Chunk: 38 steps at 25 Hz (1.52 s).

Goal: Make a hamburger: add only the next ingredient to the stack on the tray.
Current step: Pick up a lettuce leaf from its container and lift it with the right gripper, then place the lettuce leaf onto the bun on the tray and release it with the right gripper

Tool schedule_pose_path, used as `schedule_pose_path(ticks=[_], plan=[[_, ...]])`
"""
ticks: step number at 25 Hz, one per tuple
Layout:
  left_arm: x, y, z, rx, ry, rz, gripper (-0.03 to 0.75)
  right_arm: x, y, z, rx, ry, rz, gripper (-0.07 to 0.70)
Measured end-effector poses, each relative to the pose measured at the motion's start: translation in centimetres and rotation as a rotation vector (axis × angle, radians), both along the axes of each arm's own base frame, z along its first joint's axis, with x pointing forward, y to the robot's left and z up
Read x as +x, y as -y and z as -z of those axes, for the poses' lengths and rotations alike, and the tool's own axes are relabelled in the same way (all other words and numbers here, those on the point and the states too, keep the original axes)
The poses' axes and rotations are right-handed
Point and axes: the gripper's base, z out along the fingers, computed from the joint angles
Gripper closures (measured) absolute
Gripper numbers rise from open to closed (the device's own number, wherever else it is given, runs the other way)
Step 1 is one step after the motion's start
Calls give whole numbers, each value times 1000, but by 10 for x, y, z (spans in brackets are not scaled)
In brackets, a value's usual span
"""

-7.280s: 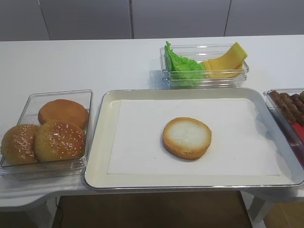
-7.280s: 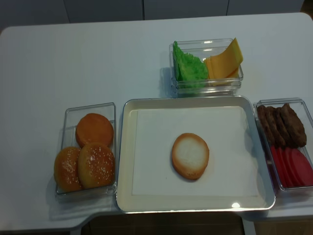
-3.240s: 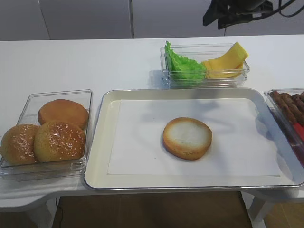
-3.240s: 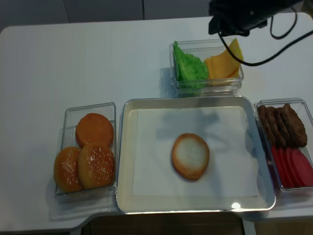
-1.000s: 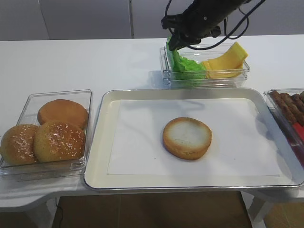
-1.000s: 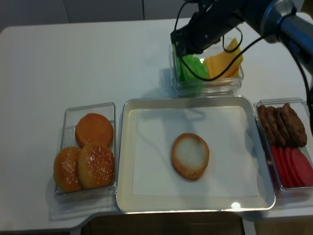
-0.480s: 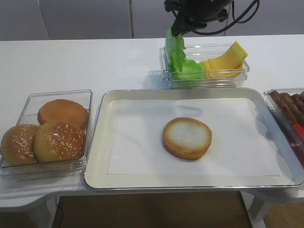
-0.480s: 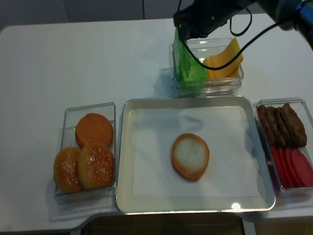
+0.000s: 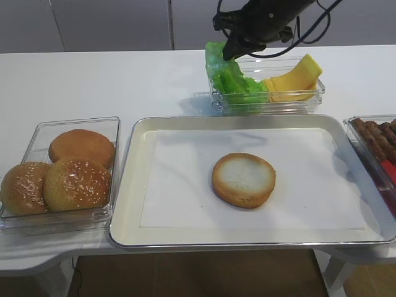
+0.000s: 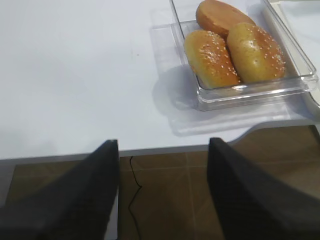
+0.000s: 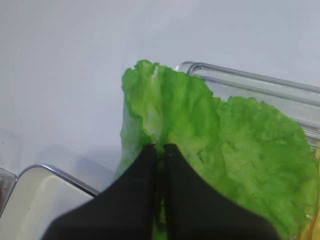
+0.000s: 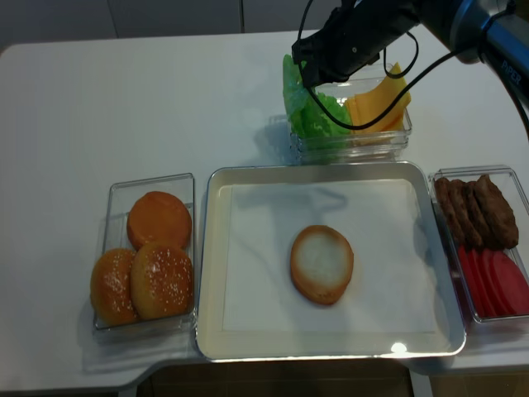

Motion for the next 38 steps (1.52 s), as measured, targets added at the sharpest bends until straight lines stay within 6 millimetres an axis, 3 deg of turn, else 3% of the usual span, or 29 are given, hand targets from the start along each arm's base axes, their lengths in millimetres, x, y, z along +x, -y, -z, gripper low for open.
schedule_pose_path(ticks=[8, 14, 25, 31, 38], plan=[[0, 0, 0, 0, 0, 0, 299, 0, 13, -9, -8, 15, 26, 615], [0, 0, 0, 0, 0, 0, 299, -4, 31, -30, -33, 44, 64, 615], [0, 0, 0, 0, 0, 0, 299, -21, 41, -68, -73, 135, 77, 615], [0, 0, 0, 0, 0, 0, 299, -19, 41, -63, -84, 128, 77, 615], [0, 0, 0, 0, 0, 0, 299, 0, 37, -21, -109, 52, 67, 615]])
